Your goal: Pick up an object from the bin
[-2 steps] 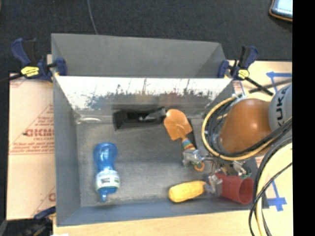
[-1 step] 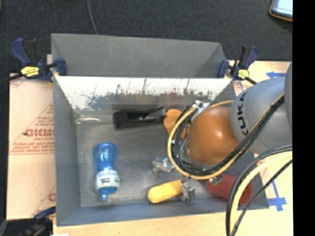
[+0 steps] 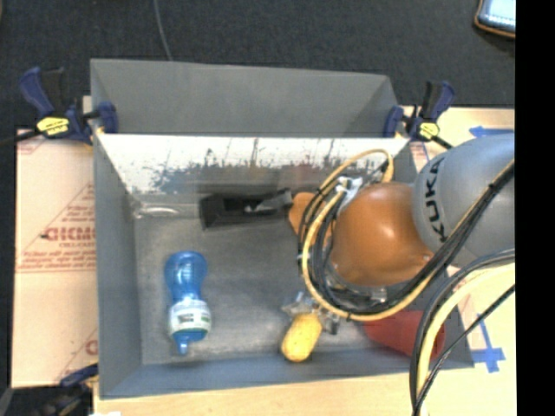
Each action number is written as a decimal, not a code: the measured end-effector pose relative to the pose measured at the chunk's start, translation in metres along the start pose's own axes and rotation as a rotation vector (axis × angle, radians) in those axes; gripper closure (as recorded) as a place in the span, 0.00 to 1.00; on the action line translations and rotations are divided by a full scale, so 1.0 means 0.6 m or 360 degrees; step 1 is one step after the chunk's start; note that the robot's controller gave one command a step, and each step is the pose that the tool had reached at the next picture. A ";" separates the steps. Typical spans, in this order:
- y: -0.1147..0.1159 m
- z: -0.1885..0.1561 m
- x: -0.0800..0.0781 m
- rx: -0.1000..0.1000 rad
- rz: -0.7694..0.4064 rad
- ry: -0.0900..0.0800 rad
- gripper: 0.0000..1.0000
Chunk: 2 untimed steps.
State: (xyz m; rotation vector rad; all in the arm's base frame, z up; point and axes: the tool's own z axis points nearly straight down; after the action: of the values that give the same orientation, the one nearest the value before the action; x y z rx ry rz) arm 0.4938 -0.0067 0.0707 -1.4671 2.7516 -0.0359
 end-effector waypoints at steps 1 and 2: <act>0.000 0.000 0.000 0.0000 0.0001 0.0000 1.00; 0.011 -0.021 0.004 0.0002 -0.0003 -0.0004 1.00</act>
Offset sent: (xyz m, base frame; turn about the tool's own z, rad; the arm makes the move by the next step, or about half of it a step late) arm -0.0080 0.0022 0.0113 -0.0016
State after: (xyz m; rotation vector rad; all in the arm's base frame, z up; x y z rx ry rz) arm 0.4866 -0.0048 0.0829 -1.4683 2.7479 -0.0360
